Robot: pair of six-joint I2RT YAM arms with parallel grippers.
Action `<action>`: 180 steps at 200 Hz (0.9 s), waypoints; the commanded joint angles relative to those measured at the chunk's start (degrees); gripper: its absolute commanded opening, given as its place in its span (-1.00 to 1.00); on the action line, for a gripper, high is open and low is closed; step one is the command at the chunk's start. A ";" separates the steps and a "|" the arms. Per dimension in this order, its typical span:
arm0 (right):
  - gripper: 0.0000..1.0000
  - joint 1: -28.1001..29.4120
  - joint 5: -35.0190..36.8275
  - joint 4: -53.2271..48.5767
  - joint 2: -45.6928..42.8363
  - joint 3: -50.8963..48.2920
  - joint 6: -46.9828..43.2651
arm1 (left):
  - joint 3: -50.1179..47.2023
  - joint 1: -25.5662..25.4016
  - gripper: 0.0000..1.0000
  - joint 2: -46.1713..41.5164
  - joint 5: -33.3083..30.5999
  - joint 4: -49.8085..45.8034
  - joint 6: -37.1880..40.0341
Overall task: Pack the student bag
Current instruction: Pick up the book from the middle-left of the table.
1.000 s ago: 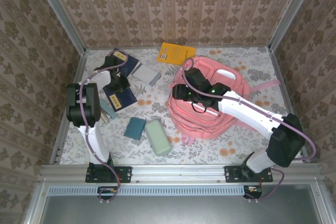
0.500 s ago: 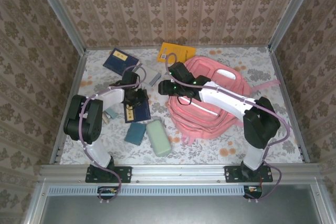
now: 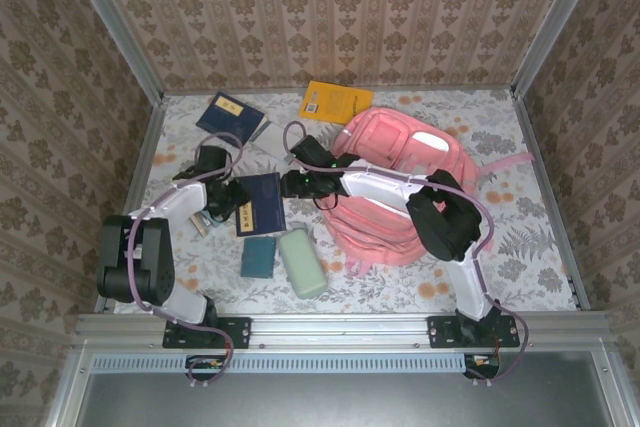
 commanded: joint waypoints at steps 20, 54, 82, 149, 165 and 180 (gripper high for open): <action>0.06 1.70 -1.03 1.41 4.70 3.70 2.55 | -3.38 1.50 -0.24 2.56 -0.34 0.15 2.78; 0.02 2.71 -1.47 1.51 8.26 5.42 3.69 | -5.06 1.60 -0.33 3.57 1.36 1.71 2.81; 0.01 3.73 -1.36 1.72 10.14 6.22 4.25 | -6.14 1.52 -0.40 3.61 2.43 2.56 2.79; -0.01 3.48 -16.61 20.63 10.78 1.38 16.70 | -6.71 1.07 -0.56 4.97 6.98 4.58 2.68; -0.04 2.93 -21.28 27.43 10.24 -0.14 20.23 | -6.25 1.06 -0.56 5.27 7.20 4.17 3.04; -0.08 2.37 -24.11 34.52 9.07 -2.51 23.75 | -5.99 1.02 -0.55 5.20 7.39 3.85 3.39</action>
